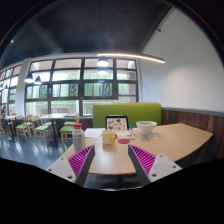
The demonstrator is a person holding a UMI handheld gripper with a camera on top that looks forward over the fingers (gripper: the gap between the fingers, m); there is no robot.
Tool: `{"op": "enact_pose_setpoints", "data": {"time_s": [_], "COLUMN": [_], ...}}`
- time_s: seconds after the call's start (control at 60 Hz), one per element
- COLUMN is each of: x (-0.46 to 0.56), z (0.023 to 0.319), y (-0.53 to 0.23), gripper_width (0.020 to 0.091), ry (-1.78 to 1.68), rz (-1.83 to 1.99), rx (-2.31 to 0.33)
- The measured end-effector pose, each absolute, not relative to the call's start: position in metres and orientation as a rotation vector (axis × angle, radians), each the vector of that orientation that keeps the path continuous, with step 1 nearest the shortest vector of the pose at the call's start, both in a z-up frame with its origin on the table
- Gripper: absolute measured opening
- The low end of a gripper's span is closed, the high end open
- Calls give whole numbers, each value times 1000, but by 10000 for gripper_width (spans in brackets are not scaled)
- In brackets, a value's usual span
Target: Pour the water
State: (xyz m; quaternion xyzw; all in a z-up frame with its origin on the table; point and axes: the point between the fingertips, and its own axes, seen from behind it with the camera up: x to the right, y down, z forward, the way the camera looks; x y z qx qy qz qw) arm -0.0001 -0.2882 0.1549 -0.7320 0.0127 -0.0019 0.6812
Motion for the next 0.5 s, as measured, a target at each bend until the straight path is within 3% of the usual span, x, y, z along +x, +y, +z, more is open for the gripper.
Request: {"op": "enact_pose_setpoints", "data": {"time_s": [0.267,0.367,0.5], "x": [-33,-67,-109], "z": [137,143,141], "y": [-284,-273,-226], "gripper_width": [790,787,787], "ry": [-6,-23,-57], "rz": [51,101,140], "rx": [-1644,-1586,-1512]}}
